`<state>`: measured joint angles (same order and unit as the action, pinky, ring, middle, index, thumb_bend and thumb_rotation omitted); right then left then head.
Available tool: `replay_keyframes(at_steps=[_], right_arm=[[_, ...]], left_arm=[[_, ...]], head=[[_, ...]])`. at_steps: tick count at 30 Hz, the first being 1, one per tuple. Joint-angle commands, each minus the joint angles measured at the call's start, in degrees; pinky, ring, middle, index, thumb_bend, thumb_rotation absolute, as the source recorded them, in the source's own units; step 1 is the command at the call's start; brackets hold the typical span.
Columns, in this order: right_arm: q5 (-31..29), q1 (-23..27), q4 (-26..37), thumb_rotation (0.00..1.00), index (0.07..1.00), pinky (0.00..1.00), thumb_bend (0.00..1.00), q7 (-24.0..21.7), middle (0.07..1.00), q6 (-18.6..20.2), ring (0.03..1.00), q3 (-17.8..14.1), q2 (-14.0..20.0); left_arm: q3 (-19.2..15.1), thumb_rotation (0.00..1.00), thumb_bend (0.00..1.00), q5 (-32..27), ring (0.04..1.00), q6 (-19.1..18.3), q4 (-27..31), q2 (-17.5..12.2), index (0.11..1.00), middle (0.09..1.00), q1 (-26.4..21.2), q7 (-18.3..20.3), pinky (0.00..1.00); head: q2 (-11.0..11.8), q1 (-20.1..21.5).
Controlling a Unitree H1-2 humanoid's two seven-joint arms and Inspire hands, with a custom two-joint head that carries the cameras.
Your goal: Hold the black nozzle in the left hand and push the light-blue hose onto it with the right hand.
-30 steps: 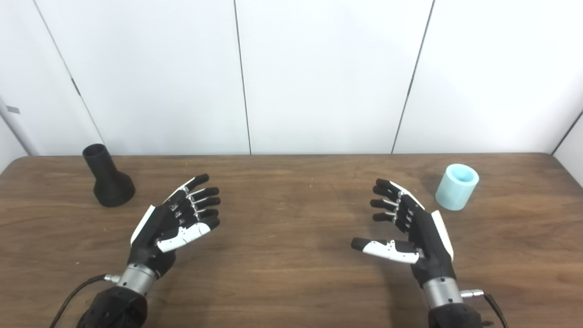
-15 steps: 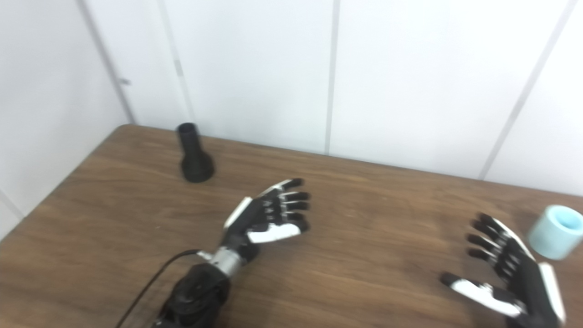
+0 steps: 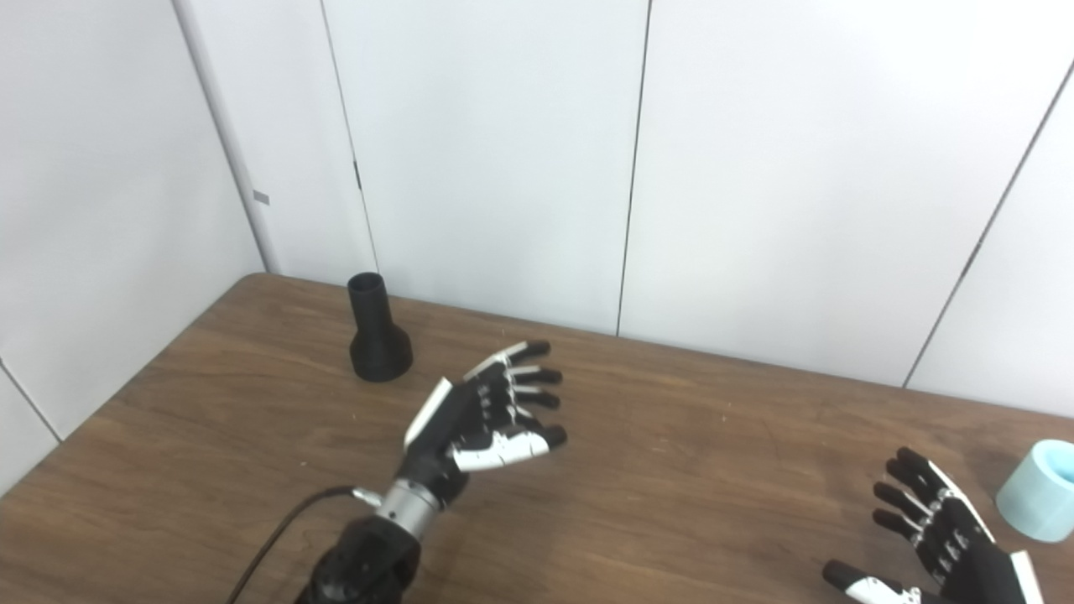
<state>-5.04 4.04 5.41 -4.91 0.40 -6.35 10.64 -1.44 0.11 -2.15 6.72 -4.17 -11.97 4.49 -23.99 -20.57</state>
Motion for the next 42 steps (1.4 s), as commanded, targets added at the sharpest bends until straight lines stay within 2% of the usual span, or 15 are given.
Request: replay_keyframes(at_steps=[1, 3, 5, 10, 14, 19, 22, 25, 29, 34, 39, 42], right_arm=[[-0.5, 1.86, 1.22, 0.0, 0.865, 0.75, 0.72, -0.21, 0.866, -2.83, 0.82, -0.37, 0.53], [-0.38, 2.07, 0.98, 0.0, 0.867, 0.76, 0.71, -0.17, 0.868, -2.69, 0.822, -0.38, 0.63], [-0.31, 2.21, 0.75, 0.0, 0.868, 0.77, 0.71, -0.16, 0.868, -2.73, 0.823, -0.38, 0.69], [-0.59, 2.54, 0.17, 0.0, 0.871, 0.77, 0.7, -0.23, 0.869, -3.23, 0.816, -0.56, 0.88], [0.12, 2.9, -0.4, 0.0, 0.872, 0.77, 0.7, 0.13, 0.869, -3.52, 0.816, -0.25, 0.57], [0.33, 3.23, -1.08, 0.0, 0.873, 0.76, 0.69, 0.05, 0.87, -3.96, 0.817, 0.07, 0.45], [0.12, 3.34, -1.42, 0.0, 0.875, 0.77, 0.69, -0.13, 0.872, -4.32, 0.82, 0.15, 0.52], [0.01, 3.3, -1.39, 0.0, 0.877, 0.77, 0.68, -0.2, 0.873, -4.36, 0.822, 0.17, 0.55], [-0.65, 3.55, -1.71, 0.0, 0.878, 0.76, 0.68, -0.46, 0.874, -4.47, 0.823, 0.08, 0.56], [-0.83, 3.56, -1.35, 0.0, 0.878, 0.76, 0.68, -0.42, 0.874, -4.1, 0.821, 0.07, 0.43], [-0.8, 3.47, -1.1, 0.0, 0.876, 0.75, 0.68, -0.42, 0.871, -4.09, 0.818, 0.1, 0.4], [-1.01, 3.51, -1.3, 0.0, 0.877, 0.75, 0.68, -0.49, 0.871, -4.19, 0.818, -0.03, 0.46]], left_arm=[[-0.69, 0.12, 0.62, 1.21, 0.65, -0.84, 3.33, -2.5, 0.759, 0.7, -2.91, -0.13, 0.48], [-1.3, 0.12, 0.62, 1.71, 0.687, -2.86, 5.43, -5.03, 0.756, 0.704, -3.79, 0.56, 0.56], [-2.07, 0.11, 0.62, 1.95, 0.701, -4.4, 7.09, -7.43, 0.755, 0.709, -4.62, 1.06, 0.59], [-5.01, 0.09, 0.62, 3.15, 0.702, -6.52, 9.44, -13.8, 0.751, 0.713, -7.24, 1.12, 0.6], [-8.04, 0.1, 0.63, 4.1, 0.699, -9.6, 11.01, -18.6, 0.749, 0.712, -9.94, 0.72, 0.59], [-10.72, 0.12, 0.63, 4.25, 0.683, -12.76, 12.07, -22.32, 0.746, 0.702, -12.19, 0.66, 0.56], [-12.62, 0.13, 0.64, 4.72, 0.692, -13.11, 10.74, -25.02, 0.744, 0.704, -13.44, 0.32, 0.58], [-13.36, 0.14, 0.65, 4.98, 0.709, -13.17, 10.04, -25.99, 0.742, 0.709, -13.86, 0.18, 0.6], [-15.19, 0.17, 0.66, 8.92, 0.768, -13.37, 7.07, -29.94, 0.751, 0.751, -15.1, -1.67, 0.63], [-15.41, 0.18, 0.69, 11.7, 0.809, -14.33, 5.4, -31.72, 0.774, 0.789, -15.65, -2.55, 0.71], [-13.26, 0.22, 0.79, 17.22, 0.869, -17.01, 4.59, -33.78, 0.822, 0.829, -15.62, -2.29, 0.82], [-11.52, 0.29, 0.85, 19.83, 0.958, -20.04, 4.44, -35.36, 0.861, 0.888, -15.34, -0.51, 0.94]], head=[[-0.03, -0.1], [0.09, -0.27], [0.19, -0.36], [0.46, -0.8], [0.57, -1.07], [0.82, -1.33], [0.87, -1.33], [0.87, -1.33], [0.99, -1.3], [0.99, -1.37], [0.89, -1.25], [0.87, -1.23]])
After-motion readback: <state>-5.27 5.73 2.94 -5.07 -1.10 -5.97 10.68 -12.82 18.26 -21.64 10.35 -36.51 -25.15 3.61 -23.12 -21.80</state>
